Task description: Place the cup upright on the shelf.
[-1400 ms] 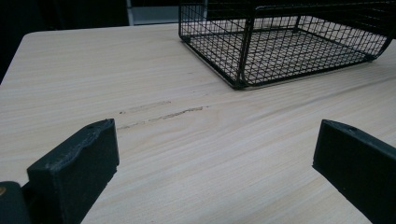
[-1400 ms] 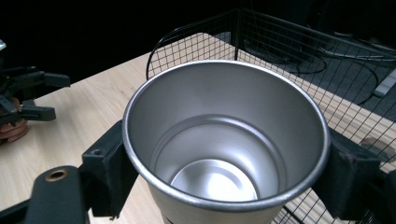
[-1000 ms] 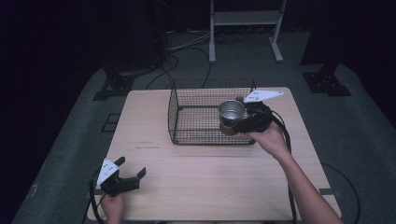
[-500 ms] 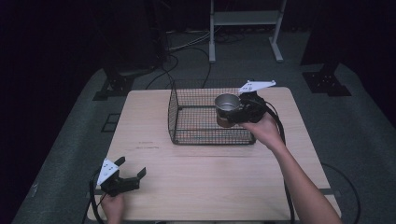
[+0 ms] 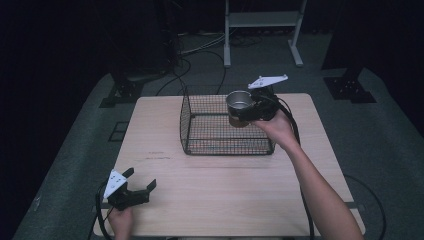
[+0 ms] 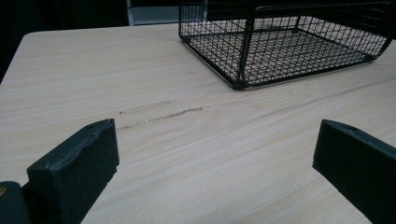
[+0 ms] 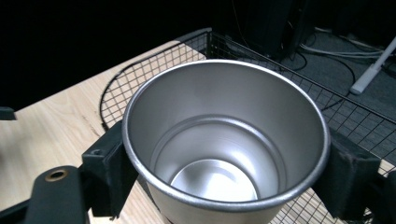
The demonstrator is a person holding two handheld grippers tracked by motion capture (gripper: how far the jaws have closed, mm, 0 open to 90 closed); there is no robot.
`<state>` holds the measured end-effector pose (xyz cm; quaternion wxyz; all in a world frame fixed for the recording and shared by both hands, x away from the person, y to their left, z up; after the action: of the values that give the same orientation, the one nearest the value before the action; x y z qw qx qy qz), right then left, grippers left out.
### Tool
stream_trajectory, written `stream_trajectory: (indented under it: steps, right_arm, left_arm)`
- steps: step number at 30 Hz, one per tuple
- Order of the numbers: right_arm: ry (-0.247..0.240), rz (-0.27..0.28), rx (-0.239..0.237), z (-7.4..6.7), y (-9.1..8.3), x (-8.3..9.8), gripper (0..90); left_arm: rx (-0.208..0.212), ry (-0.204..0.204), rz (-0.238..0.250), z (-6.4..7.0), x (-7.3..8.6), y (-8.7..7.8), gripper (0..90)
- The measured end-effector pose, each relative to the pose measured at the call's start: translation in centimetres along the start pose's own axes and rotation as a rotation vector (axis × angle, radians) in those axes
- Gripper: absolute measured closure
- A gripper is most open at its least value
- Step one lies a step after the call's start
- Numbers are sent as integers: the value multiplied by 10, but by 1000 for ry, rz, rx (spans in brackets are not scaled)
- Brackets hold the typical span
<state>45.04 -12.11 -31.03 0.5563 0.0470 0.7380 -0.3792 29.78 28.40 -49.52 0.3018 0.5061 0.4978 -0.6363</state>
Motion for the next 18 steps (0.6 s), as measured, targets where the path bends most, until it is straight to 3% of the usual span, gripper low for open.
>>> stream_trajectory:
  steps: [4,13,18]
  right_arm:
    - [-1,-14,16,7,8,-6,179]
    - [38,-9,-2,16,20,-18,179]
    - [49,-28,17,23,31,-20,179]
  left_arm:
    - [1,-4,1,0,0,0,0]
    - [2,-4,-2,0,0,0,0]
    - [1,-3,0,0,0,0,0]
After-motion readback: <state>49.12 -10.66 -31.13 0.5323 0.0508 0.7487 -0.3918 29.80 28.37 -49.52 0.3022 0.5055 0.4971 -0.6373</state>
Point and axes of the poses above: each handheld gripper's, and its own axes: y roughly forward along the jaws, x roughly out of its underside, z roughly to its right, the point moved 3 cm from there along y, roughly forward along the jaws, and after that the axes turned 9 degrees about -x, right-handed, at the moved point
